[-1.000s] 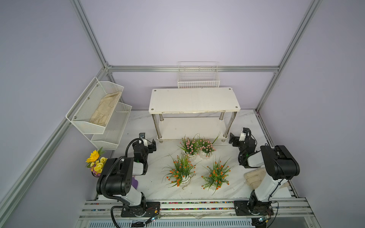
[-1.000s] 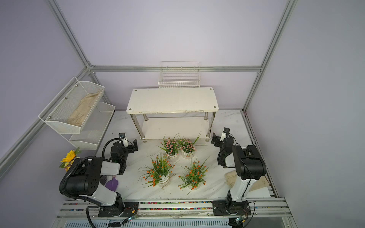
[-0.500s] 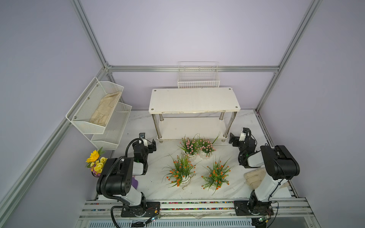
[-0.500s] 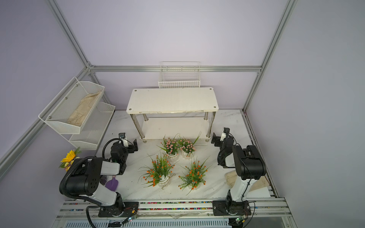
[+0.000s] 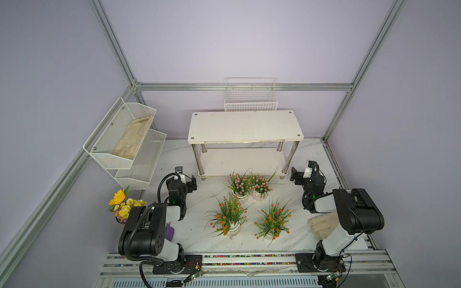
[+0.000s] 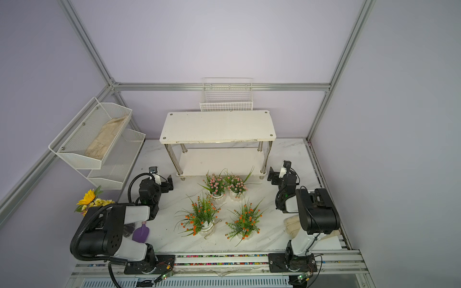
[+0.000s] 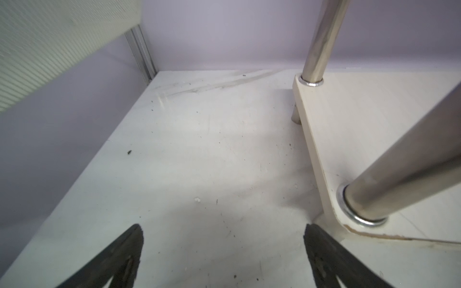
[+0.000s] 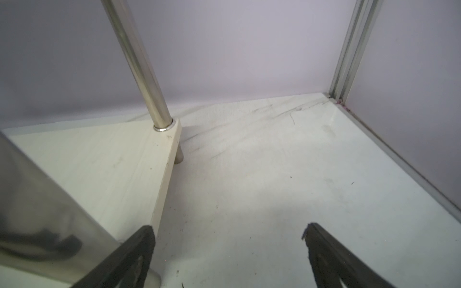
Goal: Place the baby's breath potted plants on the rack by color
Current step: Pick up the baby's breath potted plant from the center of the board.
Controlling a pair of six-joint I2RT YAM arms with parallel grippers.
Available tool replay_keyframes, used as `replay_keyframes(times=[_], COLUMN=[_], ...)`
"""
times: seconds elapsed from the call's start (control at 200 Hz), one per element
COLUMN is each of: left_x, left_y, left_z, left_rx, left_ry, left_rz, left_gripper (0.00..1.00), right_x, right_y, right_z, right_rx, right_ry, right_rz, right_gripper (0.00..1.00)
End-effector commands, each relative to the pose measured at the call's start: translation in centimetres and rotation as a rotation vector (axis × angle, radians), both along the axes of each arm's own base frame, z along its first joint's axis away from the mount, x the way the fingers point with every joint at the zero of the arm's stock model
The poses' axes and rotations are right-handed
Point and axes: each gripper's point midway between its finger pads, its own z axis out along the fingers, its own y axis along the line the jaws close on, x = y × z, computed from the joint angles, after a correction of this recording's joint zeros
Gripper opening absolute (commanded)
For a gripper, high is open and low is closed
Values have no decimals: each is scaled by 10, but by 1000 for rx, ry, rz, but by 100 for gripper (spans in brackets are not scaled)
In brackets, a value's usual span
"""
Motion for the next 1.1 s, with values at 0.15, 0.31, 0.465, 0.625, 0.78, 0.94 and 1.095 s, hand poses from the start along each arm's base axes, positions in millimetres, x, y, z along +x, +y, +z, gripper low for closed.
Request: replay_keyframes(times=[0.15, 0.31, 0.465, 0.625, 0.78, 0.94, 1.095], left_x=[-20, -45, -60, -67, -80, -101, -119], left_y=[-8, -45, -64, -79, -94, -108, -105], left_z=[111, 158, 170, 169, 169, 162, 164], left_rx=[-109, -236, -296, -334, -422, -529, -505], left_ry=[-104, -177, -144, -84, -49, -44, -39], left_rz=[39, -101, -172, -238, -290, -298, -258], left_gripper=[100, 100, 100, 100, 100, 100, 100], right_x=[1, -24, -43, -63, -93, -122, -147], right_y=[2, 23, 45, 80, 108, 150, 210], right_z=[101, 144, 163, 177, 188, 174, 150], right_rx=[84, 166, 239, 274, 315, 323, 252], right_ry=[60, 24, 108, 193, 249, 382, 536], right_rz=[-121, -49, 48, 171, 286, 416, 529], right_gripper=[97, 97, 93, 87, 86, 79, 70])
